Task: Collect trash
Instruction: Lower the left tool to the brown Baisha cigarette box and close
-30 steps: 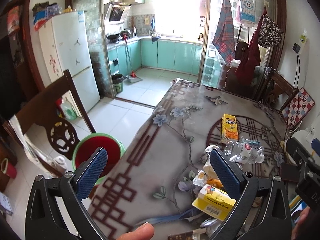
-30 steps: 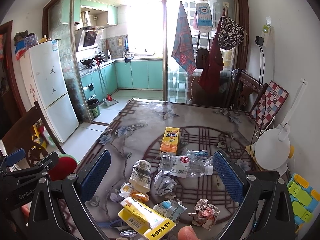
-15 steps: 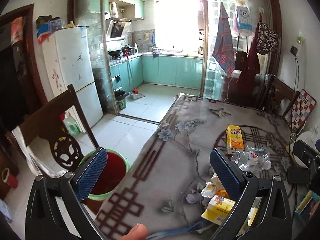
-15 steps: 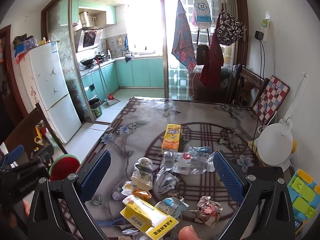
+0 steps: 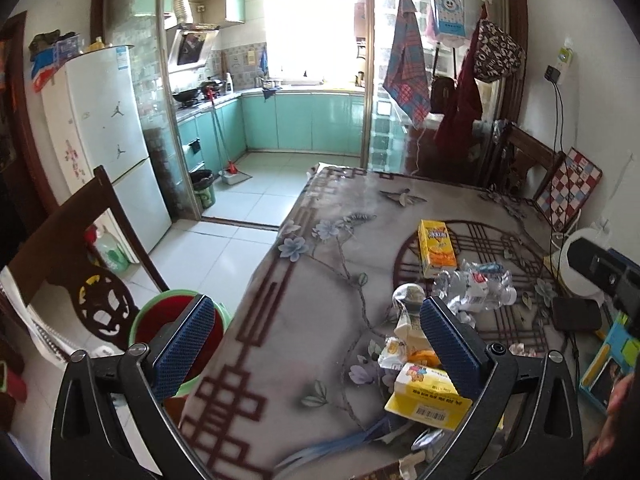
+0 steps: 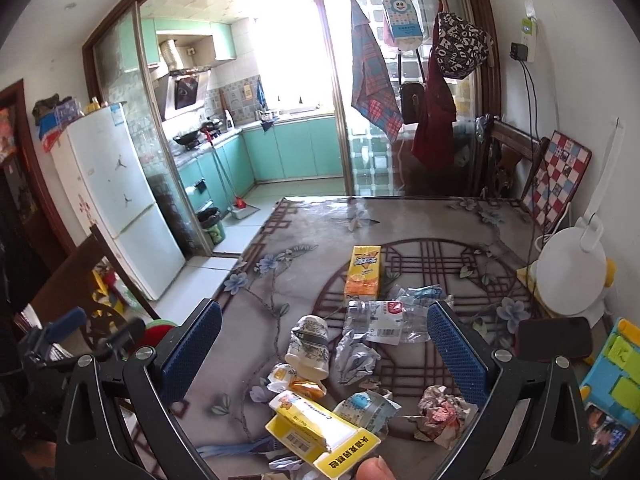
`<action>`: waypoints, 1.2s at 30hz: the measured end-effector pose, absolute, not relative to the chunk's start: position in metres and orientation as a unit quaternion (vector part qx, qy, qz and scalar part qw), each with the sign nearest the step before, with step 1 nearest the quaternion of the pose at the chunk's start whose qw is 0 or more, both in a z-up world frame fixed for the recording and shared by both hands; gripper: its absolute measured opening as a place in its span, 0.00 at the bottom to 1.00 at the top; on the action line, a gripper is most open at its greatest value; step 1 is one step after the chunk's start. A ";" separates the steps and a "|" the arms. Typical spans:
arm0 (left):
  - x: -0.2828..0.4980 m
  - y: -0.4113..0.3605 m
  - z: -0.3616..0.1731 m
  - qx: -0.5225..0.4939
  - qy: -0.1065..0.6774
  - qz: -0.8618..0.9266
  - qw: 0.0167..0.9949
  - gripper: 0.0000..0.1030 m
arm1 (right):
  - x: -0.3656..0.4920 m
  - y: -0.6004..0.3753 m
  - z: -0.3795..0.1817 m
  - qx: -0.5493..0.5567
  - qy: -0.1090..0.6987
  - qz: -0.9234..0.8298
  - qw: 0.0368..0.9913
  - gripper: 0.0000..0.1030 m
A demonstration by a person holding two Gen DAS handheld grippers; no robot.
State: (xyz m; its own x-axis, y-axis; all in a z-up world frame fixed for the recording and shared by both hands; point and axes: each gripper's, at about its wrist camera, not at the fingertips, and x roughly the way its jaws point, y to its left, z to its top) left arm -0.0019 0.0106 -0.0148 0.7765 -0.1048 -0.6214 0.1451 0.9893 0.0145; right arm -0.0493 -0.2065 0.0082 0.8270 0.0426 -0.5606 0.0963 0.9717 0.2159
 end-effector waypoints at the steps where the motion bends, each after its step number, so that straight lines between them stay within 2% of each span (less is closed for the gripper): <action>1: -0.004 0.008 -0.020 0.044 0.331 -0.076 0.939 1.00 | -0.049 -0.212 0.003 0.129 0.306 -0.007 0.943 1.00; 4: -0.015 -0.005 -0.043 0.097 0.352 -0.122 0.923 1.00 | -0.047 -0.222 -0.017 0.107 0.364 -0.015 0.925 1.00; 9: -0.037 -0.028 -0.103 0.168 0.425 -0.214 0.864 0.99 | -0.059 -0.231 -0.036 0.046 0.385 -0.044 0.921 1.00; 11: -0.050 -0.039 -0.131 0.197 0.452 -0.245 0.835 0.93 | -0.063 -0.238 -0.040 0.047 0.392 -0.042 0.918 1.00; 15: -0.067 -0.053 -0.162 0.246 0.475 -0.265 0.802 0.91 | -0.066 -0.252 -0.051 0.086 0.413 -0.021 0.906 1.00; 20: -0.065 -0.052 -0.166 0.222 0.495 -0.254 0.800 0.85 | -0.070 -0.249 -0.068 0.094 0.433 -0.004 0.896 1.00; 28: -0.064 -0.048 -0.167 0.206 0.459 -0.234 0.832 0.85 | -0.076 -0.256 -0.090 0.124 0.455 0.008 0.882 1.00; 34: -0.067 -0.053 -0.171 0.209 0.494 -0.276 0.798 0.85 | -0.079 -0.275 -0.105 0.144 0.468 -0.004 0.872 1.00; 36: -0.063 -0.057 -0.176 0.208 0.504 -0.281 0.790 0.82 | -0.081 -0.286 -0.110 0.167 0.465 -0.017 0.869 1.00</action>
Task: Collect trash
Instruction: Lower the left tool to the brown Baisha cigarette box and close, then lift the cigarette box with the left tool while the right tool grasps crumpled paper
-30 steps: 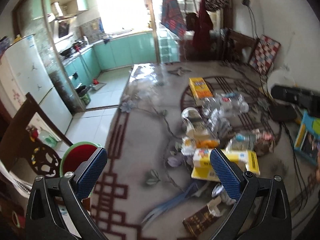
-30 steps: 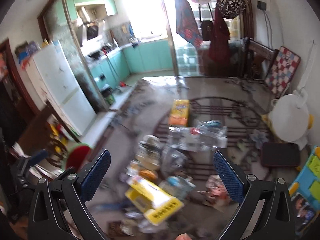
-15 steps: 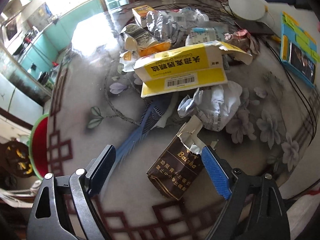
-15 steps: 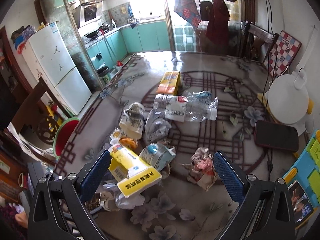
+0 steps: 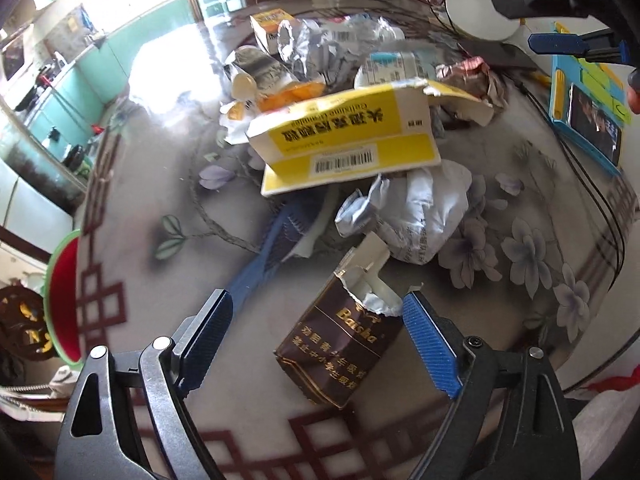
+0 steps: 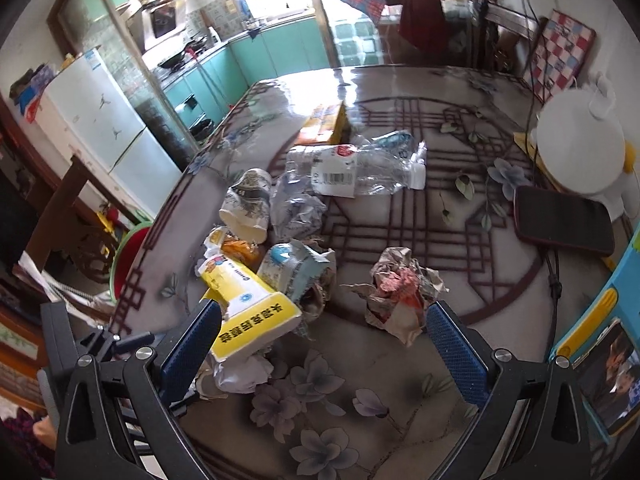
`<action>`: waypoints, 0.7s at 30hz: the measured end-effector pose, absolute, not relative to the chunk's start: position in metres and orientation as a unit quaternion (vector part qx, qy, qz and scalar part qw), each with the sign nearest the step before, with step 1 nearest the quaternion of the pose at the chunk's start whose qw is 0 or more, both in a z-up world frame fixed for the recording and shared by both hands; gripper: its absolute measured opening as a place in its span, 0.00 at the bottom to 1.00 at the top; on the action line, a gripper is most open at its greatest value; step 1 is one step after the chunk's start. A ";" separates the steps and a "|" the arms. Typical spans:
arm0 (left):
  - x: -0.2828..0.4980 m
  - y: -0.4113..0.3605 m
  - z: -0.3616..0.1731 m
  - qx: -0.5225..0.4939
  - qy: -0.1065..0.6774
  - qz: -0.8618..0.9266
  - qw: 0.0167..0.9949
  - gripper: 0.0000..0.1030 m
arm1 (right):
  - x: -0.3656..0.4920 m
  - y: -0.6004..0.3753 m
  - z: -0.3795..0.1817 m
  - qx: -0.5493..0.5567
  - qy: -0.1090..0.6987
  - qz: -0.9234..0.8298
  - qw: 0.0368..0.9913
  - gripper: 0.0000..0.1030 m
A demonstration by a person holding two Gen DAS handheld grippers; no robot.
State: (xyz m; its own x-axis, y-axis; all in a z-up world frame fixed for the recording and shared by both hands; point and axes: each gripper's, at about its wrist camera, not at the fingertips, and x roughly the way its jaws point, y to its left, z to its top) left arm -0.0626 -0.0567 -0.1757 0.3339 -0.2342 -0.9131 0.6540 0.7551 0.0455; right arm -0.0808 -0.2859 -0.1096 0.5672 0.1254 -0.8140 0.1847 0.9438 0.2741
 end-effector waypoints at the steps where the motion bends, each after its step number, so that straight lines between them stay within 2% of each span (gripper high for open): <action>1: -0.062 -0.058 -0.177 0.204 0.507 -0.288 0.786 0.70 | -0.081 -0.292 -0.112 0.175 0.465 -0.025 0.868 1.00; 2: -0.062 -0.058 -0.179 0.203 0.511 -0.291 0.783 0.55 | -0.082 -0.296 -0.113 0.180 0.465 -0.033 0.866 1.00; 3: -0.062 -0.059 -0.179 0.208 0.506 -0.285 0.787 0.50 | -0.081 -0.299 -0.114 0.181 0.467 -0.040 0.865 1.00; 4: -0.061 -0.060 -0.177 0.209 0.503 -0.284 0.789 0.34 | -0.080 -0.302 -0.116 0.178 0.470 -0.048 0.863 1.00; 6: -0.057 -0.058 -0.171 0.194 0.508 -0.283 0.790 0.28 | -0.079 -0.306 -0.118 0.170 0.474 -0.059 0.862 1.00; 14: -0.036 -0.030 -0.131 0.083 0.506 -0.254 0.820 0.27 | -0.059 -0.314 -0.142 0.140 0.495 -0.076 0.854 0.99; 21: -0.033 -0.021 -0.117 0.081 0.502 -0.248 0.825 0.27 | -0.044 -0.315 -0.164 0.124 0.514 -0.084 0.844 0.97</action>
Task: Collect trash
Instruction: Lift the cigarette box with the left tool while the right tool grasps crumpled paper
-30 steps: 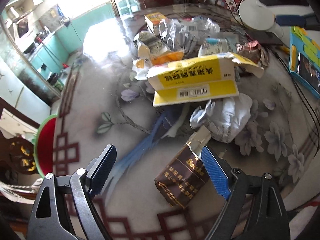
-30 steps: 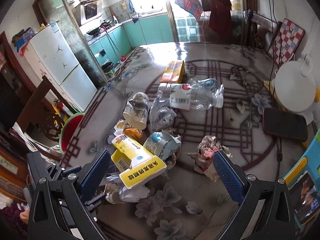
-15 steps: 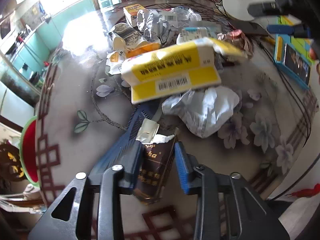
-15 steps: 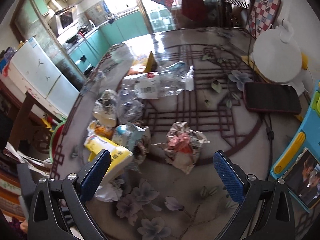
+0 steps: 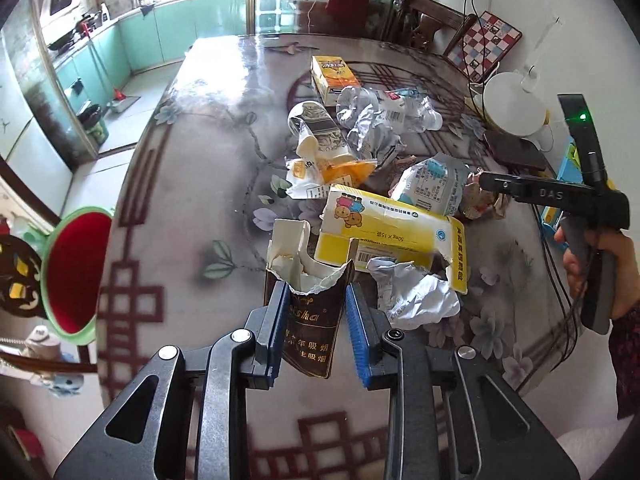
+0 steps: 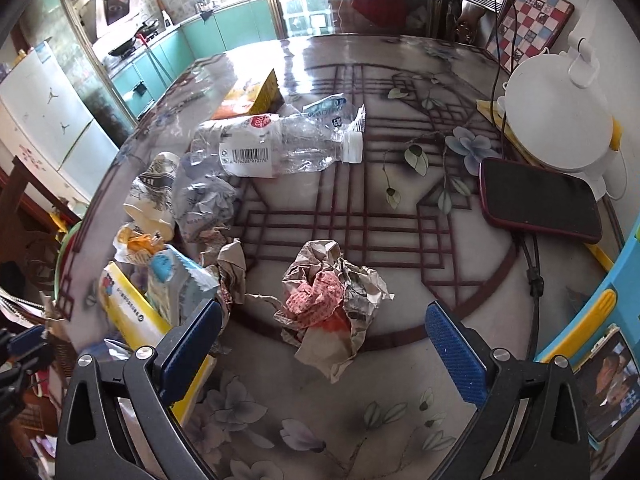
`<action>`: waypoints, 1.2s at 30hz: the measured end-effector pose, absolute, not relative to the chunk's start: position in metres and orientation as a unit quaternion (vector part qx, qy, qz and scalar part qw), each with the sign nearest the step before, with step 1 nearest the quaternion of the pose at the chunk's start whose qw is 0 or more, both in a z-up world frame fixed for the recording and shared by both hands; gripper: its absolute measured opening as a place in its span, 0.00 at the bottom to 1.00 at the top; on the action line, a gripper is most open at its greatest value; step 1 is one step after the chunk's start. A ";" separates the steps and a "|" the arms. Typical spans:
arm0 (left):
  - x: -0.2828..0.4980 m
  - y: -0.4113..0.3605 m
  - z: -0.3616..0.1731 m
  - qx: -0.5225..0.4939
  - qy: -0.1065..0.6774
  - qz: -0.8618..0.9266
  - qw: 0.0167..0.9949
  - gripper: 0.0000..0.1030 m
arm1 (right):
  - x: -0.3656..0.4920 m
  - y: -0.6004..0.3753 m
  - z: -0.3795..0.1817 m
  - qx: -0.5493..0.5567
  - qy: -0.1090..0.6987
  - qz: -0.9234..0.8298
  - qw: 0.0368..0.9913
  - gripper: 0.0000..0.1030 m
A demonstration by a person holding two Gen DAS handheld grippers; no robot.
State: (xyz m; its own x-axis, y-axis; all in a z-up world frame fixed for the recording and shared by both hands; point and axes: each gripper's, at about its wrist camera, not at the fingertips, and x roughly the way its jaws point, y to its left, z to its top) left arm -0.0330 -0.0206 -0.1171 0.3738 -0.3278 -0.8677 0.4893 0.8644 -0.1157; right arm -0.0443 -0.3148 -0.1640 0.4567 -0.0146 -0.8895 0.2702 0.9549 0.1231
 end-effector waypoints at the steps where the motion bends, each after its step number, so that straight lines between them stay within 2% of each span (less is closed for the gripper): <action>1: -0.033 -0.020 -0.117 0.079 0.503 -0.247 0.825 0.27 | -0.042 -0.315 -0.167 0.127 0.517 -0.083 0.842 0.95; 4: -0.031 -0.017 -0.116 0.077 0.506 -0.243 0.824 0.27 | -0.038 -0.317 -0.173 0.134 0.524 -0.081 0.837 0.76; 6: -0.029 -0.017 -0.115 0.074 0.507 -0.243 0.824 0.27 | -0.036 -0.318 -0.178 0.135 0.530 -0.077 0.834 0.57; 7: -0.028 -0.017 -0.115 0.071 0.508 -0.244 0.823 0.27 | -0.035 -0.318 -0.179 0.137 0.531 -0.074 0.833 0.53; 12: -0.025 -0.017 -0.114 0.065 0.507 -0.246 0.823 0.27 | -0.036 -0.319 -0.176 0.139 0.518 -0.069 0.841 0.42; 17: -0.022 -0.017 -0.115 0.064 0.508 -0.249 0.822 0.27 | -0.040 -0.327 -0.168 0.170 0.510 -0.064 0.841 0.39; 25: -0.021 -0.017 -0.119 0.063 0.510 -0.256 0.819 0.27 | -0.048 -0.327 -0.140 0.161 0.484 -0.069 0.857 0.36; 27: -0.021 -0.018 -0.122 0.059 0.506 -0.274 0.816 0.34 | -0.049 -0.328 -0.134 0.166 0.477 -0.071 0.860 0.36; 29: -0.020 -0.020 -0.130 0.071 0.505 -0.280 0.813 0.68 | -0.052 -0.329 -0.129 0.171 0.474 -0.072 0.861 0.36; 32: -0.018 -0.026 -0.138 0.099 0.495 -0.269 0.820 0.80 | -0.054 -0.329 -0.127 0.172 0.474 -0.076 0.860 0.36; 36: 0.002 -0.028 -0.157 0.086 0.527 -0.234 0.813 0.80 | -0.057 -0.328 -0.127 0.177 0.476 -0.074 0.858 0.36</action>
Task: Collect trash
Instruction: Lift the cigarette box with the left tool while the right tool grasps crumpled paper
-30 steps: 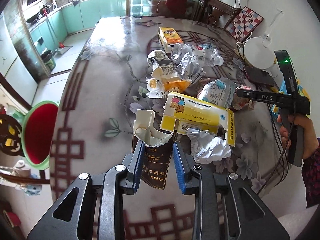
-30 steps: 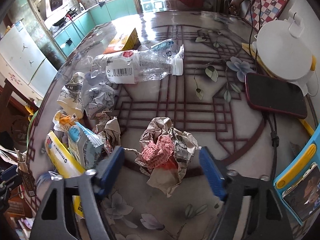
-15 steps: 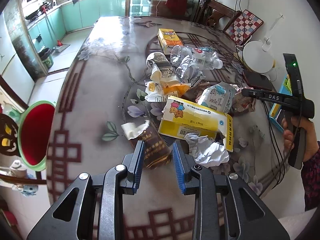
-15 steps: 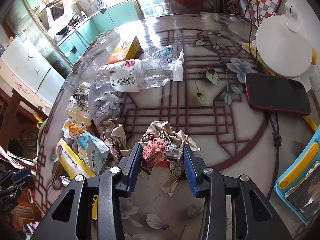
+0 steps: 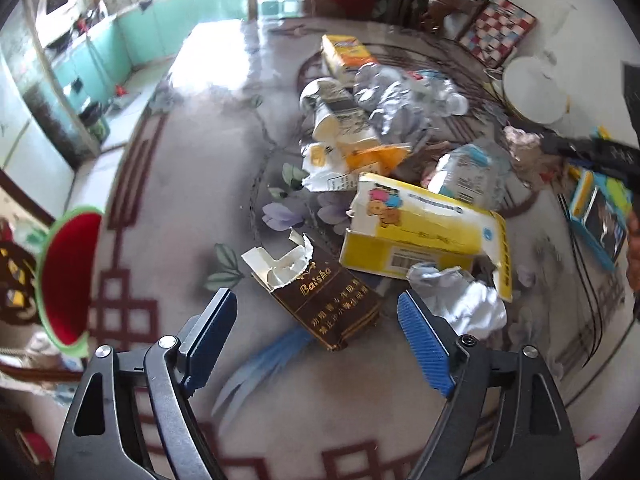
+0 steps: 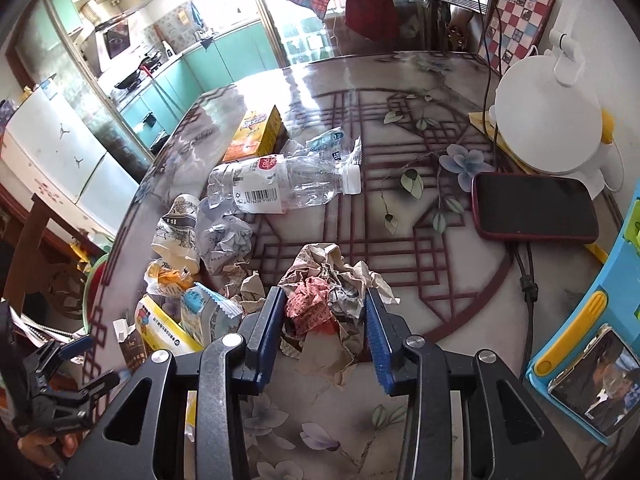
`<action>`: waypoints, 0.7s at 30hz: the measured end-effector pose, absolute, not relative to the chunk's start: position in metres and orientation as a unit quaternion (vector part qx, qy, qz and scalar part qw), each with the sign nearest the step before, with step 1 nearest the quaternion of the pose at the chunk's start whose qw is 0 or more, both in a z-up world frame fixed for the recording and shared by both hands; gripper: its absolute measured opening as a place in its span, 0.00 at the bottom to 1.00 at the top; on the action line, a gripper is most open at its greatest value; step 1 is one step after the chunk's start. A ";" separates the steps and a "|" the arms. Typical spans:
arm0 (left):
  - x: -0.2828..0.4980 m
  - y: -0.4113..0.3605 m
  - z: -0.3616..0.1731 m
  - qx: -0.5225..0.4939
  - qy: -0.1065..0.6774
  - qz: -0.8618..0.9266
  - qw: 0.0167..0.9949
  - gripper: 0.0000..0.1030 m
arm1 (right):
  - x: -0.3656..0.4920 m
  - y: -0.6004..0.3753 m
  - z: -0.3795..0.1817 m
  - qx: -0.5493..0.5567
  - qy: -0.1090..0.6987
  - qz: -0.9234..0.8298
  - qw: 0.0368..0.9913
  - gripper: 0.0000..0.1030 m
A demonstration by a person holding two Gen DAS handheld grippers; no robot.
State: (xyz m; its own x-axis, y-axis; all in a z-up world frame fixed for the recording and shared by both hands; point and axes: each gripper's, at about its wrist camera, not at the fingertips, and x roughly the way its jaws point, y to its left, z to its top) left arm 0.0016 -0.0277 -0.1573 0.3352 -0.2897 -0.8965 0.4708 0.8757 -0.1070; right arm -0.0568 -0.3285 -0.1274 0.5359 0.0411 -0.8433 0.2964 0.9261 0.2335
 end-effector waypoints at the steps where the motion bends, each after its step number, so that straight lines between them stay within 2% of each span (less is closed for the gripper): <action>1: 0.011 -0.028 -0.169 0.072 0.561 -0.217 0.796 0.81 | -0.057 -0.327 -0.128 0.178 0.477 -0.074 0.858 0.36; 4: 0.025 -0.026 -0.191 -0.005 0.629 -0.207 0.750 0.80 | -0.059 -0.324 -0.127 0.181 0.477 -0.072 0.857 0.36; 6: 0.028 -0.026 -0.196 -0.038 0.632 -0.204 0.747 0.80 | -0.060 -0.322 -0.128 0.182 0.477 -0.072 0.857 0.36; 9: 0.034 -0.032 -0.199 -0.024 0.616 -0.183 0.766 0.80 | -0.062 -0.320 -0.129 0.185 0.479 -0.072 0.855 0.36; 10: 0.035 -0.034 -0.199 -0.016 0.614 -0.179 0.769 0.74 | -0.063 -0.319 -0.128 0.186 0.479 -0.072 0.855 0.36; 11: 0.036 -0.035 -0.197 -0.012 0.612 -0.181 0.770 0.53 | -0.063 -0.318 -0.127 0.186 0.479 -0.072 0.855 0.36; 13: 0.038 -0.034 -0.196 -0.017 0.617 -0.187 0.764 0.41 | -0.065 -0.313 -0.122 0.184 0.475 -0.072 0.857 0.36; 21: 0.028 -0.012 -0.164 0.005 0.564 -0.185 0.805 0.40 | -0.060 -0.281 -0.074 0.166 0.424 -0.056 0.889 0.36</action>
